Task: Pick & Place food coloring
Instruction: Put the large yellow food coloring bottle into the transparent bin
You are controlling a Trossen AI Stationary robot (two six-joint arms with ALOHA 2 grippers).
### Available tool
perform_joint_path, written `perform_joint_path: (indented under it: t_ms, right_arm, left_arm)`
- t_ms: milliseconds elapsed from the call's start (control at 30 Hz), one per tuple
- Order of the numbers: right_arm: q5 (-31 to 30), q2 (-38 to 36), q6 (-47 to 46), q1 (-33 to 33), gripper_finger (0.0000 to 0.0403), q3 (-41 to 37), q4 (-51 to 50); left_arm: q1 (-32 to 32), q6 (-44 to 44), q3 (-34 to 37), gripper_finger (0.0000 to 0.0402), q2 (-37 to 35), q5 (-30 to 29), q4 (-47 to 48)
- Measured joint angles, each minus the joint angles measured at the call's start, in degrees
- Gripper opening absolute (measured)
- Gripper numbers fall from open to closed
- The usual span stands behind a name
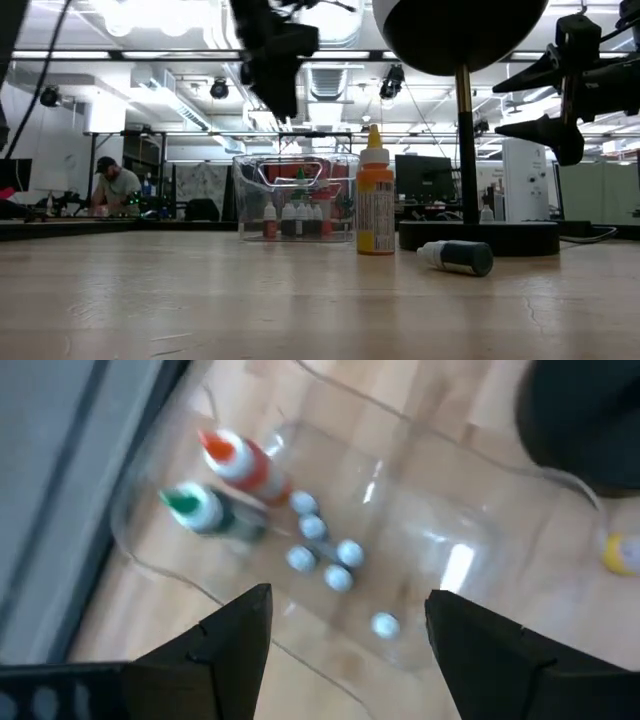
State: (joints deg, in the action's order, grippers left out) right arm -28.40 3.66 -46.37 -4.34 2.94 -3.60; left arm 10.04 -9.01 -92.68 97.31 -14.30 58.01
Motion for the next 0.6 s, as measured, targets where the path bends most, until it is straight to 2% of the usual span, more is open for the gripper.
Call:
perform_joint_path:
  t_ms: [133, 300, 433, 600]
  right_arm:
    - [0.0, 0.1, 0.0, 0.0, 0.0302, 0.0, 0.0]
    - [0.0, 0.1, 0.0, 0.0, 0.0302, 0.0, 0.0]
    - [0.0, 0.1, 0.0, 0.0, 0.0302, 0.0, 0.0]
    - [0.0, 0.1, 0.0, 0.0, 0.0302, 0.0, 0.0]
  left_arm:
    - [-1.3, -5.2, 14.2, 0.0234, -9.6, 2.5, -7.9]
    - [-4.3, -13.5, 27.8, 0.0234, -21.0, 3.2, -13.3]
    - [-6.8, -19.6, 34.0, 0.0234, -28.6, 3.2, -14.8]
    - [-8.3, -20.5, 36.6, 0.0234, -33.4, 3.2, -15.1]
